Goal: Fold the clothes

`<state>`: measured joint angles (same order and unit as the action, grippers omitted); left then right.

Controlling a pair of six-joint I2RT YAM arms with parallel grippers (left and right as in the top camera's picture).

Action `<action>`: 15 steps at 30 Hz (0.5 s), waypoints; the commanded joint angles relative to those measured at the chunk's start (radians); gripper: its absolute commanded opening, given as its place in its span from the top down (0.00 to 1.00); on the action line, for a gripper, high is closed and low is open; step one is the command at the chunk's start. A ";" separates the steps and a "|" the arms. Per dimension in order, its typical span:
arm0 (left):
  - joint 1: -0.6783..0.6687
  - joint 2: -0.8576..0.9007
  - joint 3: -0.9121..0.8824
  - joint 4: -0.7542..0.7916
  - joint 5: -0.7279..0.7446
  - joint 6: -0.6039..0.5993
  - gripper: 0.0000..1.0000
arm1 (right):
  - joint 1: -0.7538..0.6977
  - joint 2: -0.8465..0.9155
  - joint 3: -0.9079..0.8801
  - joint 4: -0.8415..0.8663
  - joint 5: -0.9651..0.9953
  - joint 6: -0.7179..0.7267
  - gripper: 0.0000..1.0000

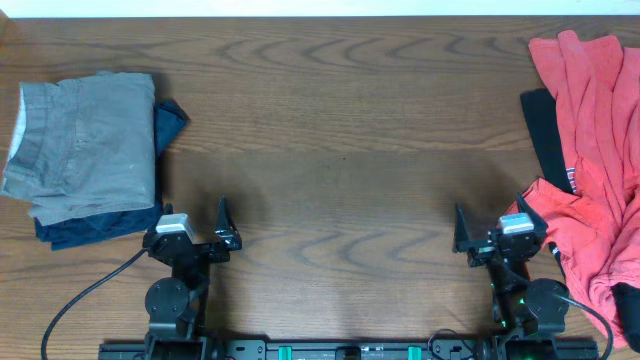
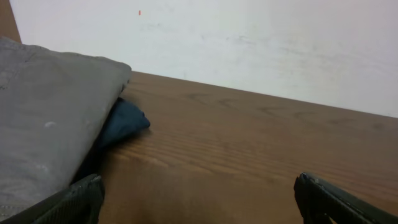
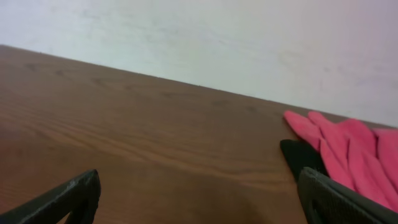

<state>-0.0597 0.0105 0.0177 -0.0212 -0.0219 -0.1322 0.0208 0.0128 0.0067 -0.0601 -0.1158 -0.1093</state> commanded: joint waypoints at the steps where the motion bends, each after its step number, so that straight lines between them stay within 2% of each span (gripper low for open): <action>1: 0.004 -0.006 -0.012 -0.038 0.035 -0.015 0.02 | 0.005 0.001 -0.001 -0.004 -0.005 0.132 0.01; 5: 0.004 -0.006 -0.001 -0.048 0.147 -0.016 0.02 | 0.005 0.010 0.002 -0.005 -0.005 0.143 0.01; 10: 0.004 0.025 0.056 -0.134 0.152 -0.015 0.02 | 0.005 0.056 0.060 -0.098 0.020 0.148 0.01; 15: 0.004 0.151 0.171 -0.203 0.152 -0.015 0.02 | 0.005 0.182 0.174 -0.216 0.077 0.150 0.01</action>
<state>-0.0597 0.1028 0.1097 -0.2138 0.1089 -0.1379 0.0212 0.1375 0.1059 -0.2543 -0.0841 0.0189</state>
